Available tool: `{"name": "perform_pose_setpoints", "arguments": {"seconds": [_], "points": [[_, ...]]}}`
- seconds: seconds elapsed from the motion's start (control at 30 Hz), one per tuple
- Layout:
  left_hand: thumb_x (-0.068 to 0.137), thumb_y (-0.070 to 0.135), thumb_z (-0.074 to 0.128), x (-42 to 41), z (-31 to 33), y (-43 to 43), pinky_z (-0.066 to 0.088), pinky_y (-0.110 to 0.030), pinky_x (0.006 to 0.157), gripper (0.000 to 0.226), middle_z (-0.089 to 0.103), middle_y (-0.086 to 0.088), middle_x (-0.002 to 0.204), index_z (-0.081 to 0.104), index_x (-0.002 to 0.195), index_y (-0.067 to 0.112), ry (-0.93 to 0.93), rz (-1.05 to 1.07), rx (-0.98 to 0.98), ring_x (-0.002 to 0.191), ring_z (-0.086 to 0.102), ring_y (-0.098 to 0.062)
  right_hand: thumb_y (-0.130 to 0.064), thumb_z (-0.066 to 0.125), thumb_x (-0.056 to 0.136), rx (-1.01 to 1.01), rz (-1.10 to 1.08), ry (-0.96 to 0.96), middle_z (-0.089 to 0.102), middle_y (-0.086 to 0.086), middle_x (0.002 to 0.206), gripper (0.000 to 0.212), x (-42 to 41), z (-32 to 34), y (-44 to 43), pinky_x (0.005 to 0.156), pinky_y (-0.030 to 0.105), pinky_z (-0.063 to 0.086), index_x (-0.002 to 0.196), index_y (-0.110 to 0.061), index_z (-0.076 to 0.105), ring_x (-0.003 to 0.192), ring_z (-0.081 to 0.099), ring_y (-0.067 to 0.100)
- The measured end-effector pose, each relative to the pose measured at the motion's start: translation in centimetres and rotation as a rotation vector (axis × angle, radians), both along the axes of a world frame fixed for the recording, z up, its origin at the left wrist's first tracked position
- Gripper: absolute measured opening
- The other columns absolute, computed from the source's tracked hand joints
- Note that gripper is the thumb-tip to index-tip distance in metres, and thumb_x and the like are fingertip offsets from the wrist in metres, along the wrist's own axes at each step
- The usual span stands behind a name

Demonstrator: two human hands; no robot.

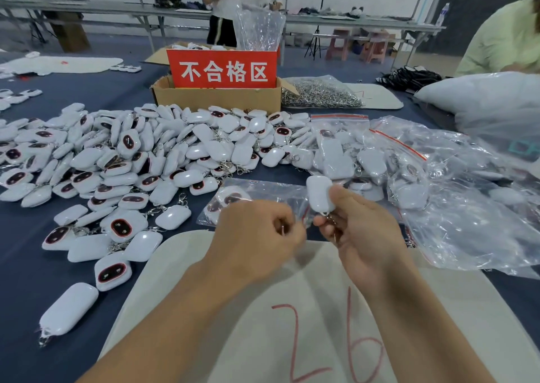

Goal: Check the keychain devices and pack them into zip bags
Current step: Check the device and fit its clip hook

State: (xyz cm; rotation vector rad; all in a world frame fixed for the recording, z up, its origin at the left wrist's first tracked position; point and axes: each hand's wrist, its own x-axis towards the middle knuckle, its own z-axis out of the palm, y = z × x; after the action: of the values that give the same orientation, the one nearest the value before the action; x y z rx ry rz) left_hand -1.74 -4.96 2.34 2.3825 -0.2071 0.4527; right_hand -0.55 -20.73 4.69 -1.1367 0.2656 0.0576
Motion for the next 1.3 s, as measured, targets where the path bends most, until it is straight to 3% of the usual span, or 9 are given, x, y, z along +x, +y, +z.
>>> {"name": "perform_pose_setpoints", "arguments": {"seconds": [0.1,0.3,0.53,0.77,0.93,1.0,1.1,1.17,1.3], "points": [[0.071,0.067,0.059,-0.2,-0.4,-0.8,0.038,-0.027,0.06,0.036,0.059,0.014,0.059,0.061,0.069,0.032,0.111,-0.059,0.187,0.064,0.055,-0.003,0.0,0.064,0.097,-0.055,-0.011,0.008,0.07,0.008,0.07,0.012,0.1,0.0,-0.6,0.049,0.018,0.047,0.098,-0.005,0.075,0.052,0.06,0.013],[0.082,0.071,0.056,0.3,-0.5,-1.4,0.031,-0.033,0.061,0.051,0.055,0.009,0.061,0.046,0.064,0.025,0.106,0.202,0.316,0.067,0.053,-0.016,-0.005,0.068,0.08,-0.995,-0.158,-0.166,0.066,-0.031,0.062,0.038,-0.4,-0.4,-0.8,0.051,0.006,0.039,0.065,-0.04,0.072,0.058,0.06,-0.009],[0.088,0.052,0.05,0.3,-0.9,-1.6,0.033,-0.032,0.061,0.032,0.063,0.008,0.068,0.058,0.073,0.025,0.053,0.206,0.309,0.07,0.059,-0.016,-0.002,0.068,0.074,-0.954,-0.078,-0.136,0.07,-0.021,0.063,0.047,0.0,-1.3,-0.2,0.056,0.017,0.04,0.071,-0.049,0.076,0.054,0.059,0.0],[0.082,0.056,0.053,0.4,-0.7,-1.2,0.03,-0.031,0.058,0.031,0.058,0.009,0.061,0.052,0.069,0.028,0.027,0.245,0.246,0.067,0.059,-0.014,0.006,0.071,0.077,-0.801,0.035,-0.174,0.08,-0.009,0.082,0.044,0.0,-1.7,0.3,0.09,0.049,0.061,0.079,-0.036,0.081,0.086,0.077,0.024],[0.08,0.04,0.051,-0.5,-0.2,-1.2,0.031,-0.018,0.053,0.024,0.051,0.013,0.058,0.04,0.061,0.03,-0.172,0.007,-0.087,0.054,0.046,-0.005,-0.005,0.068,0.076,-0.898,0.117,-0.311,0.073,-0.01,0.064,0.025,-0.1,-1.4,1.8,0.065,0.026,0.057,0.068,-0.027,0.075,0.065,0.066,0.001],[0.082,0.034,0.055,-0.8,-0.2,-0.9,0.033,-0.019,0.054,0.021,0.052,0.01,0.06,0.047,0.065,0.024,-0.195,-0.085,-0.15,0.054,0.046,-0.008,-0.004,0.062,0.076,-1.138,0.163,-0.329,0.063,-0.007,0.057,0.029,0.0,-1.8,2.3,0.052,0.023,0.043,0.057,-0.026,0.061,0.06,0.058,0.009],[0.086,0.039,0.058,-0.4,0.3,-0.1,0.04,-0.027,0.057,0.023,0.057,0.008,0.056,0.061,0.07,0.022,-0.1,-0.136,-0.3,0.054,0.048,-0.007,-0.019,0.061,0.085,-1.358,0.26,-0.288,0.07,0.0,0.075,0.009,0.2,-1.6,2.4,0.064,0.034,0.042,0.077,-0.022,0.066,0.081,0.066,0.031],[0.085,0.038,0.059,0.3,1.3,0.7,0.041,-0.028,0.056,0.024,0.054,0.007,0.053,0.065,0.068,0.022,-0.048,-0.049,-0.609,0.053,0.046,-0.009,-0.035,0.058,0.086,-1.333,0.202,-0.241,0.072,-0.002,0.079,0.018,-0.1,-1.3,2.0,0.07,0.037,0.048,0.093,-0.027,0.073,0.081,0.064,0.03],[0.09,0.022,0.055,2.7,2.2,4.9,0.032,-0.016,0.041,0.028,0.045,0.003,0.048,0.062,0.063,0.018,-0.038,0.375,-1.172,0.044,0.038,-0.008,-0.02,0.055,0.079,-1.302,0.005,-0.247,0.057,-0.005,0.052,0.023,-0.6,-0.9,1.5,0.06,0.037,0.051,0.069,-0.037,0.068,0.056,0.05,0.023]]}}
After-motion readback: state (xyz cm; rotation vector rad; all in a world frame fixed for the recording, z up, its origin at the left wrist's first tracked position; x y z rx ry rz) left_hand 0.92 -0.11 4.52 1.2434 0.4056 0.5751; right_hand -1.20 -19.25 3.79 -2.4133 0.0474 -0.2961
